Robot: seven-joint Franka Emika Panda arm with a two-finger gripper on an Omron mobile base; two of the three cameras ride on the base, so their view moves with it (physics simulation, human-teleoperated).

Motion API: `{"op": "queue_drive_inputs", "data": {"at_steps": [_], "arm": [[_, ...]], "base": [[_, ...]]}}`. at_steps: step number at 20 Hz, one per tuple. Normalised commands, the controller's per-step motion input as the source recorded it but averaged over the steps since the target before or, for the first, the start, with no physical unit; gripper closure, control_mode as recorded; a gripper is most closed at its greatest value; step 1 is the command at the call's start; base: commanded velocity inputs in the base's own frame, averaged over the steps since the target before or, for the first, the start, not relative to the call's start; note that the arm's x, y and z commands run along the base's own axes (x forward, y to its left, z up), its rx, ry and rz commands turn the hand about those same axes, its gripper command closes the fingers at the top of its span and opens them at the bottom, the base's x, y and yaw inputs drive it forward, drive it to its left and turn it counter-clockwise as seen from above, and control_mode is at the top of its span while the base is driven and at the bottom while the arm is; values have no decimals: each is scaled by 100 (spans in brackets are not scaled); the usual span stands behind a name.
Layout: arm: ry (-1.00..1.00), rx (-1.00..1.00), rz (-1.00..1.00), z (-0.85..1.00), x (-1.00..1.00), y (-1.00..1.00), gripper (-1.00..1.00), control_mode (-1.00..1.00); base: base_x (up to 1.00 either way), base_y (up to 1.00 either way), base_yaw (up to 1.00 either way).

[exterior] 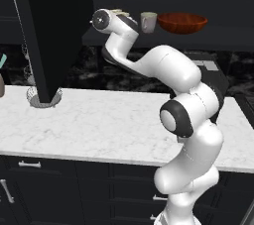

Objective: Gather all objects into one cabinet and sort the glasses and bowls to opposite sides.

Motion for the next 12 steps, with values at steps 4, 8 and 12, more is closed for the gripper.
{"op": "queue_drive_inputs", "data": {"at_steps": [4, 8, 12], "arm": [[0, 0, -2, 0, -40, 0, -100, -100], [0, 0, -1, 7, -37, 0, -100, -100], [0, 4, -4, 19, -74, -11, -100, -100]], "base": [[0, 0, 0], [0, 0, 0], [0, 0, 0]]}}
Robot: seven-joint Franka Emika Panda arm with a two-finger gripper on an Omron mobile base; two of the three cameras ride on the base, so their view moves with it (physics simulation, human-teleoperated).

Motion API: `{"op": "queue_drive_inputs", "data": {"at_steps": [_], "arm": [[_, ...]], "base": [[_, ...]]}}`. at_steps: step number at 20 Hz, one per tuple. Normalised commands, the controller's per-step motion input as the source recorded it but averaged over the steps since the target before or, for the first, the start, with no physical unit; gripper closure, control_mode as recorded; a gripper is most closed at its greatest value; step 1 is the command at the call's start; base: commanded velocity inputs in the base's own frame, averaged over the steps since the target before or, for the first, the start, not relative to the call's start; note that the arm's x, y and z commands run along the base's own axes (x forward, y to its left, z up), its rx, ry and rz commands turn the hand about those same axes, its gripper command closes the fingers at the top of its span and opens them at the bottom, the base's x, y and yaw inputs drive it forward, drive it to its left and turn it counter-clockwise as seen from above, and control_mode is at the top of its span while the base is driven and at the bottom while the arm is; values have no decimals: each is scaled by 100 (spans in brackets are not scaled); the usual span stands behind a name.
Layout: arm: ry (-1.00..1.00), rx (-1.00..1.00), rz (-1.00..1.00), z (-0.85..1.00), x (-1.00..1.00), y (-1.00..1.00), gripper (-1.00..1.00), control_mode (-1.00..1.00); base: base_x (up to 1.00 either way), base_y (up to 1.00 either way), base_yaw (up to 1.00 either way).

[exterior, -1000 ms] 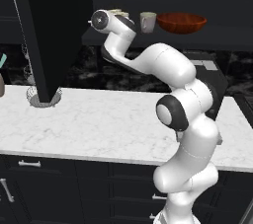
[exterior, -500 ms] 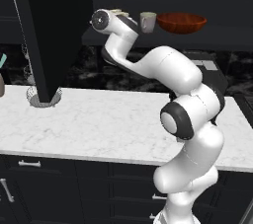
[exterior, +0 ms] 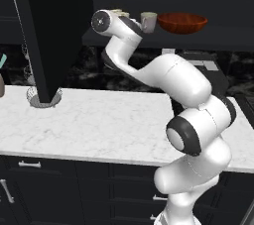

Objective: Gather all objects into one cabinet and sort the glasses and bowls to opposite sides.

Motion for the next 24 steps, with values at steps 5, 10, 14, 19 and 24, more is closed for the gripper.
{"op": "queue_drive_inputs", "data": {"at_steps": [5, 10, 14, 19, 24], "arm": [[0, 12, -6, 18, -96, -13, -100, -100], [0, 19, -9, 27, -84, -39, -100, -100], [0, 19, -11, 32, -46, -69, -100, -100], [-2, 24, -5, 8, -41, -91, -100, -100], [-6, 30, 0, 0, -18, -100, -100, -100]], "base": [[0, 0, 0], [0, 0, 0], [0, 0, 0], [0, 0, 0], [0, 0, 0]]}}
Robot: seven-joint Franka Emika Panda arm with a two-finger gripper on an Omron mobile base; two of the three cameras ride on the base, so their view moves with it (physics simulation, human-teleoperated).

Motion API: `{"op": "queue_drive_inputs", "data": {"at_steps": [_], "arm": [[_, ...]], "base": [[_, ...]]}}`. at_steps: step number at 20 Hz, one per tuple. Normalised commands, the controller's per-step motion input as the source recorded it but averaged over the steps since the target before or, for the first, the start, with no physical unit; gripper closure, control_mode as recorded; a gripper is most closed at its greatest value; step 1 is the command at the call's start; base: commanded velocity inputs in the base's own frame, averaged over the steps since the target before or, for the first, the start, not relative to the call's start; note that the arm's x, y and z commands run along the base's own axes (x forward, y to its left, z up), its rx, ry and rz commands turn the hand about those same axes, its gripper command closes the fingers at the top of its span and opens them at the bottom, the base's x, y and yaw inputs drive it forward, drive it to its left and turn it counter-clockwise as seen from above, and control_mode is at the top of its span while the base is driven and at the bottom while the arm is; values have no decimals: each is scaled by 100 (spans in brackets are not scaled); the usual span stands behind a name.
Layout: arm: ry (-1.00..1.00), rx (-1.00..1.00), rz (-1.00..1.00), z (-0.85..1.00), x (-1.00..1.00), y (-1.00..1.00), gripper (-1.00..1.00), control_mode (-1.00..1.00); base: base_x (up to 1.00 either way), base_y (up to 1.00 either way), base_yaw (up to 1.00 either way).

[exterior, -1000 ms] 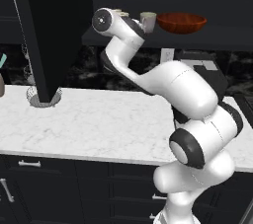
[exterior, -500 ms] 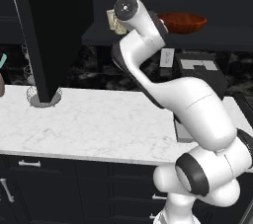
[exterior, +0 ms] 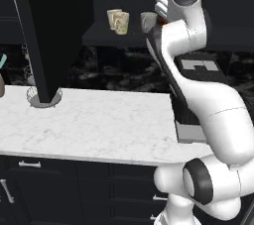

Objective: Gather all objects into one cabinet and sort the glasses and bowls to opposite sides.

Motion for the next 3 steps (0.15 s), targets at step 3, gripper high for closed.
{"op": "queue_drive_inputs", "data": {"at_steps": [3], "arm": [[-12, 35, 0, -12, -18, -91, -100, -100]], "base": [[0, 0, 0]]}}
